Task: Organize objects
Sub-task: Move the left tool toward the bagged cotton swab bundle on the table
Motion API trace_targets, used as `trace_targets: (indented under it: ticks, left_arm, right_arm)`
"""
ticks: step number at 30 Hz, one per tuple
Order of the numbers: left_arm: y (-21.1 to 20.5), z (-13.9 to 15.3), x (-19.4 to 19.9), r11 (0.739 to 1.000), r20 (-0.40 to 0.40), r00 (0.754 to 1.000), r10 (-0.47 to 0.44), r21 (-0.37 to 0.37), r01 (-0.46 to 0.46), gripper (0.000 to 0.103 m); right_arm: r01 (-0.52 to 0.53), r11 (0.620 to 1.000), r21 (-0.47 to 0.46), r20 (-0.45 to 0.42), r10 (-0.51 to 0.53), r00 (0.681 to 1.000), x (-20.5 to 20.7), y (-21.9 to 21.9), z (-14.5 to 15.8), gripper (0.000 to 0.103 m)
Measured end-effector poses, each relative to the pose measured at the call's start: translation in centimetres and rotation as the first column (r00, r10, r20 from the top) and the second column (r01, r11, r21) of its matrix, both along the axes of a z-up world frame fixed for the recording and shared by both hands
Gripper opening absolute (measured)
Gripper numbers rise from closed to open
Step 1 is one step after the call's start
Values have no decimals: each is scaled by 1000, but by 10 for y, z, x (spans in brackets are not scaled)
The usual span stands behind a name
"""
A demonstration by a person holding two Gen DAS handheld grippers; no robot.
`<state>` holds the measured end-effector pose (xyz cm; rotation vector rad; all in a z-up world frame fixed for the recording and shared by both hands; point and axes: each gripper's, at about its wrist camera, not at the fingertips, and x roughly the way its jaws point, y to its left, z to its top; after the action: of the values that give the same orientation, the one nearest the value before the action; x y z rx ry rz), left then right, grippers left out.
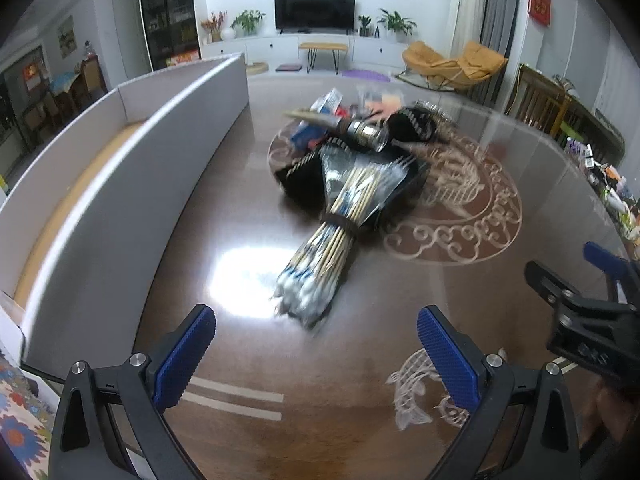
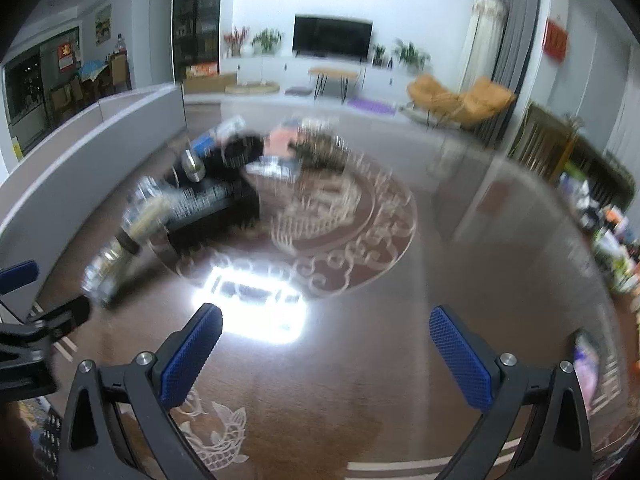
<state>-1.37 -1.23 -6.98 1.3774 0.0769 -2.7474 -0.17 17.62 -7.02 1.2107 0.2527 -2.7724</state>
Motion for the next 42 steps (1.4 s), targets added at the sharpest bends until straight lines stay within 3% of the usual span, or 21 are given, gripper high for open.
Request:
trace_targets:
  ticks: [4, 11, 19, 31, 42]
  left_arm:
    - [-3, -9, -1, 1000, 8, 1000, 6, -9, -6, 103]
    - [0, -11, -6, 1000, 21, 1000, 4, -4, -4, 103]
    - [10, -9, -15, 1000, 46, 999, -3, -17, 4, 103]
    - [6, 6, -14, 1000, 25, 1000, 9, 6, -9, 103]
    - [8, 14, -14, 999, 30, 999, 28, -18, -28, 103]
  right_arm:
    - [12, 1000, -15, 75, -11, 997, -22, 5, -30, 103]
    - [18, 999, -41, 123, -13, 992, -65, -2, -60, 103]
    - [43, 996, -74, 128, -33, 991, -99, -10, -62, 103]
    - [45, 996, -73, 129, -35, 991, -100, -10, -62, 103]
    - [43, 996, -73, 129, -33, 991, -100, -10, -62, 103]
